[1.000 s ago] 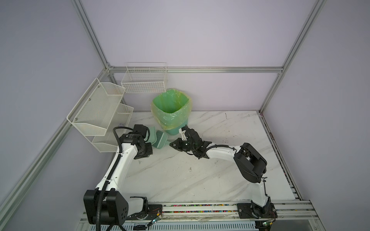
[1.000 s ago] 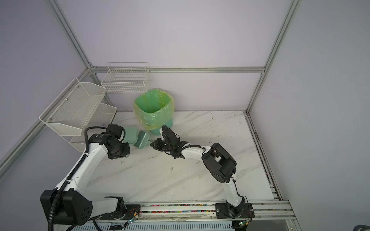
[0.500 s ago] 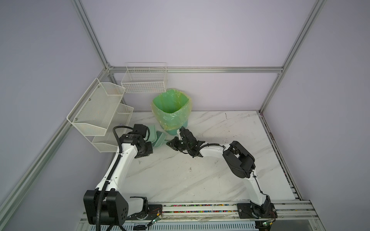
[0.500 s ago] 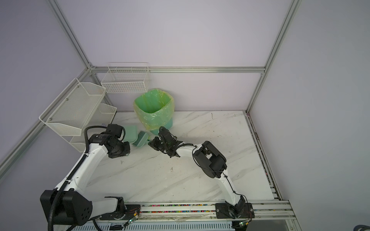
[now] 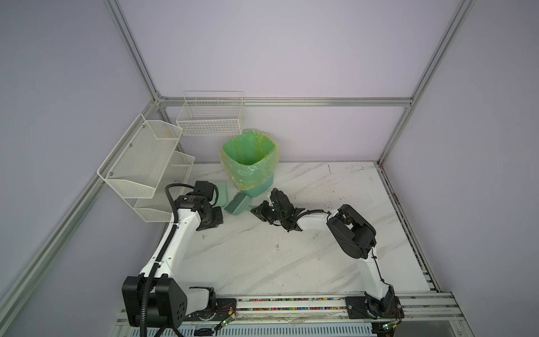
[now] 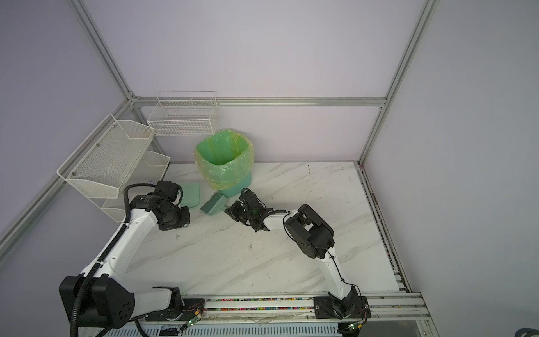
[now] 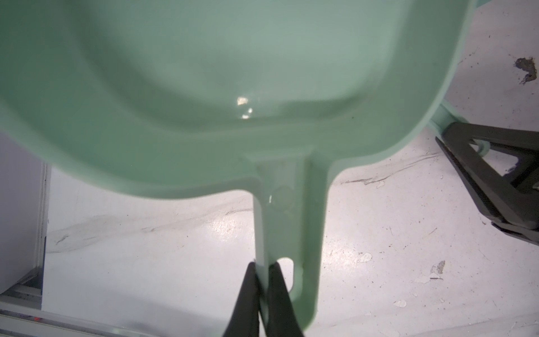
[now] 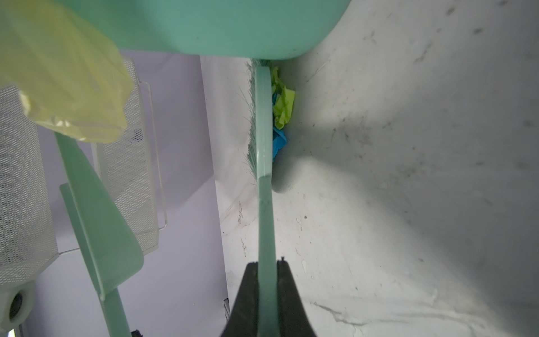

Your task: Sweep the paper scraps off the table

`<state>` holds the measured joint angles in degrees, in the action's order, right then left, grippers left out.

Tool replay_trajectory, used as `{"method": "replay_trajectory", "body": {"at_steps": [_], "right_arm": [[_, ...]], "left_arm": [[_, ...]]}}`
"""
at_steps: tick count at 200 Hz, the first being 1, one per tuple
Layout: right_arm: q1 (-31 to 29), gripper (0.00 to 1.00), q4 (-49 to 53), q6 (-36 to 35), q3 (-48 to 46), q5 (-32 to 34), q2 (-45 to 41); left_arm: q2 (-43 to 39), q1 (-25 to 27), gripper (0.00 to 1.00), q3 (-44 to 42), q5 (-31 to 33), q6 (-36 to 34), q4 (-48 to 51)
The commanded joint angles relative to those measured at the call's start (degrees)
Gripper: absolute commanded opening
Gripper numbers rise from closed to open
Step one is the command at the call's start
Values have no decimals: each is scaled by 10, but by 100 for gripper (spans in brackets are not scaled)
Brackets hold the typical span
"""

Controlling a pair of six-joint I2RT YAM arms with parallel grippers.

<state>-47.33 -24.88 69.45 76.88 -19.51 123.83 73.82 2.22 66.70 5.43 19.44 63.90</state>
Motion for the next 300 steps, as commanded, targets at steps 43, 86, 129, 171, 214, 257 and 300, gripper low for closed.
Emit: {"method": "replay_trajectory", "body": {"at_steps": [43, 86, 129, 171, 214, 257, 300], "right_arm": [[24, 0, 15, 22, -157, 3, -127], [60, 0, 28, 19, -278, 10, -249], [110, 0, 66, 5, -368, 2, -363], [123, 0, 123, -17, -359, -2, -440], [132, 0, 192, -61, -291, -2, -478], [179, 0, 288, -167, -237, 6, -483], [198, 0, 463, -338, -122, 120, -439]], "left_arm": [[10, 16, 0, -19, -3, -11, -8], [25, 51, 0, -23, -7, 3, -11], [42, 98, 0, -32, -33, 24, -23], [57, 154, 0, -45, -47, 50, -43], [66, 209, 0, -48, -41, 69, -46], [66, 252, 0, -53, -41, 80, -45], [96, 297, 0, -64, -50, 90, -44]]}}
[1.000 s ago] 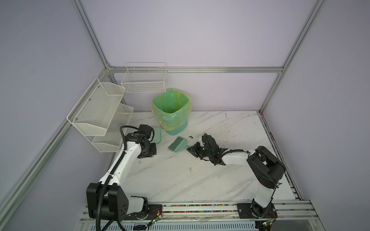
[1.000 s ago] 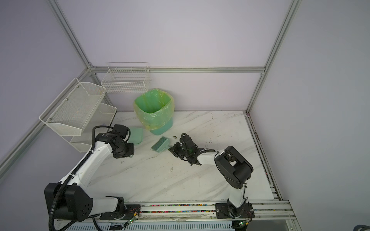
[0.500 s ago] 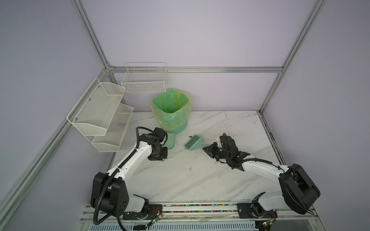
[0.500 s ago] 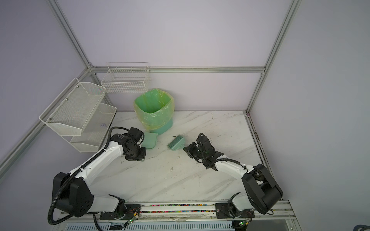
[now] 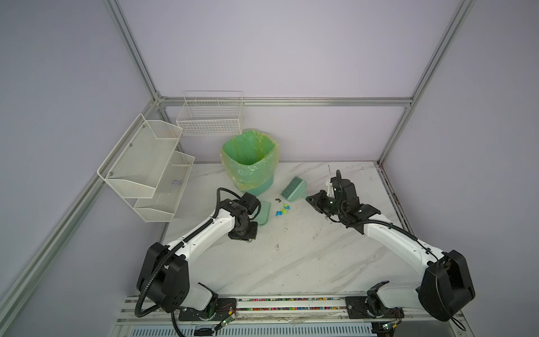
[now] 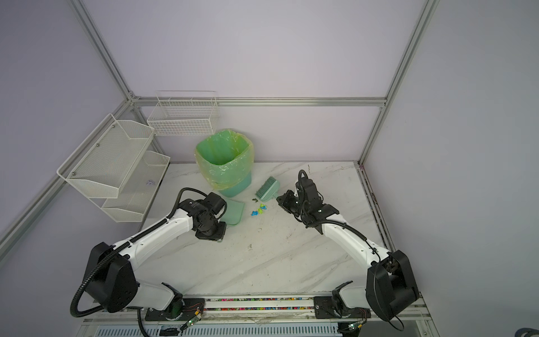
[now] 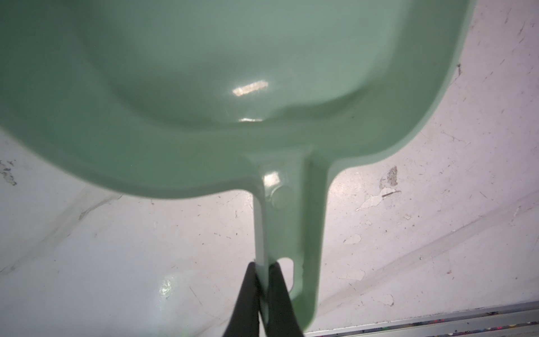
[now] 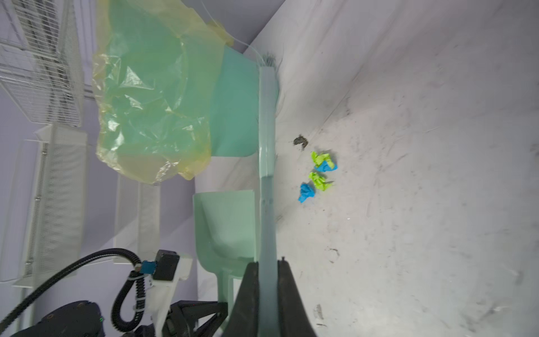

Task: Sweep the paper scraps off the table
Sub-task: 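Reposition the dustpan by the scraps with the left while the right lifts the brush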

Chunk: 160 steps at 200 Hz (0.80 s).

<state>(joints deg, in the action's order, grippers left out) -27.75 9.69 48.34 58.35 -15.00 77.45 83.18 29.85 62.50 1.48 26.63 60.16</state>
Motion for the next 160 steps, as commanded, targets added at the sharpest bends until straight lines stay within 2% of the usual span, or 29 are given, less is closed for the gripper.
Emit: {"method": "replay_trajectory", "body": {"at_steps": [1, 25, 90, 160], "right_arm": [[2, 0, 121, -130, 67, 77, 27], [3, 0, 176, -194, 118, 109, 60], [3, 0, 239, -296, 185, 168, 90], [3, 0, 250, -351, 207, 163, 119]], "left_arm": [[3, 21, 0, -22, -11, 18, -6], [13, 36, 0, -21, -21, 19, -5], [23, 60, 0, -15, -73, 21, 3], [36, 74, 0, -24, -76, 16, 20]]}}
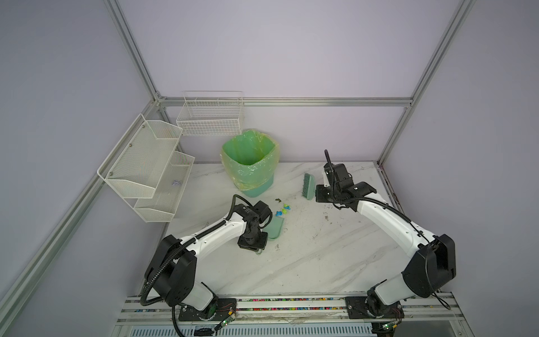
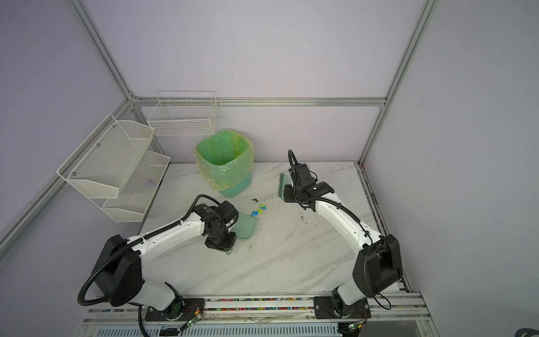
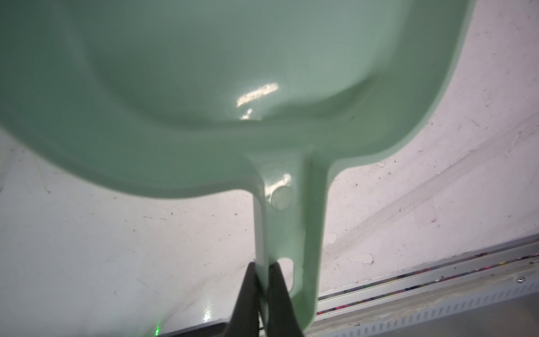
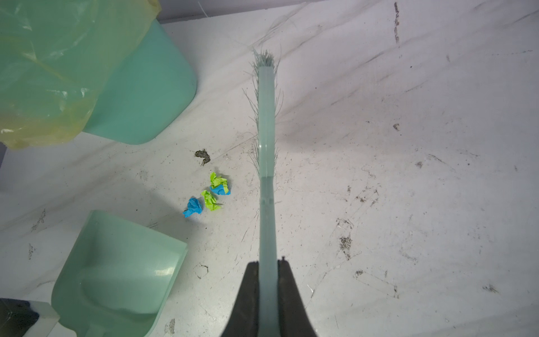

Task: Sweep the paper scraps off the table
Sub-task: 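Reposition the dustpan by the scraps with the left while the right lifts the brush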

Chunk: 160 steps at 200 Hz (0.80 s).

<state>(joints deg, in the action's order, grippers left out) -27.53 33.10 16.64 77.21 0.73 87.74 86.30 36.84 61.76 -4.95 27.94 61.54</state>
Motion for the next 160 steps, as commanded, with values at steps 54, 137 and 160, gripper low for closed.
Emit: {"method": "replay_trajectory", "body": {"at_steps": [54, 137, 160], "right_arm": [[0, 0, 18, -61, 46, -7, 45], [-1, 0, 28, -89, 72, -9, 73], [-1, 0, 32, -96, 83, -9, 85]], "left_arm": [[28, 8, 0, -3, -31, 1, -4], [60, 8, 0, 21, -91, -7, -26], [69, 7, 0, 27, -95, -7, -28]]}}
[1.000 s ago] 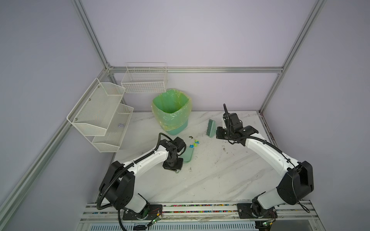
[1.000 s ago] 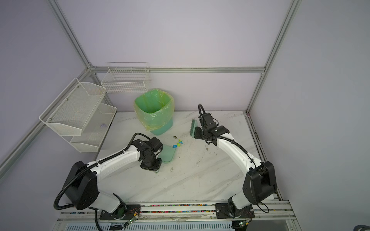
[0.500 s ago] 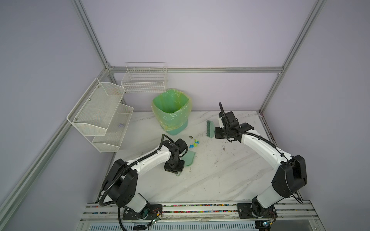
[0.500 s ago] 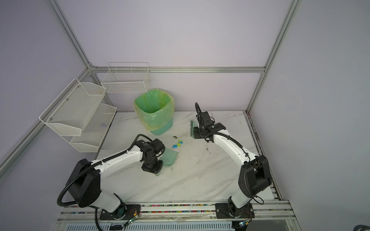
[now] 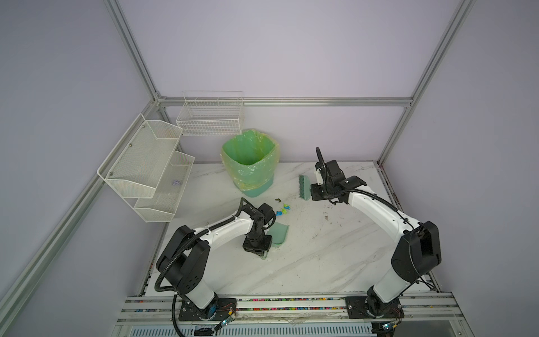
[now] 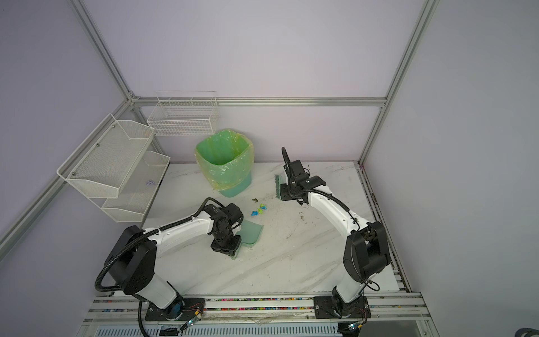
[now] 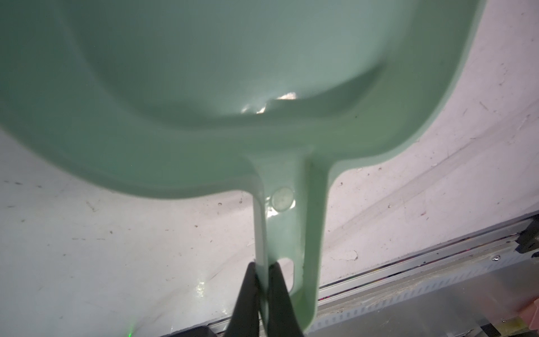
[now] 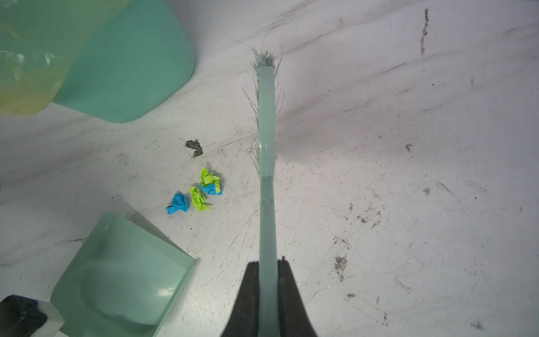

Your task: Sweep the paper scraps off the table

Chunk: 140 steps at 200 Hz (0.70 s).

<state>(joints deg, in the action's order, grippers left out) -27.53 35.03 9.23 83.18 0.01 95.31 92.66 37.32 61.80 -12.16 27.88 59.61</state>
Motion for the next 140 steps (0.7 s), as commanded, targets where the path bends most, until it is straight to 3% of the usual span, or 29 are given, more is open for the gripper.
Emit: {"method": "replay_trajectory", "body": {"at_steps": [1, 140], "right_arm": [[-1, 0, 13, -23, 25, -2, 10], [-62, 0, 34, -44, 73, -18, 83]], "left_arm": [[5, 2, 0, 27, -23, -6, -9], [50, -36, 0, 82, -20, -41, 4]]}}
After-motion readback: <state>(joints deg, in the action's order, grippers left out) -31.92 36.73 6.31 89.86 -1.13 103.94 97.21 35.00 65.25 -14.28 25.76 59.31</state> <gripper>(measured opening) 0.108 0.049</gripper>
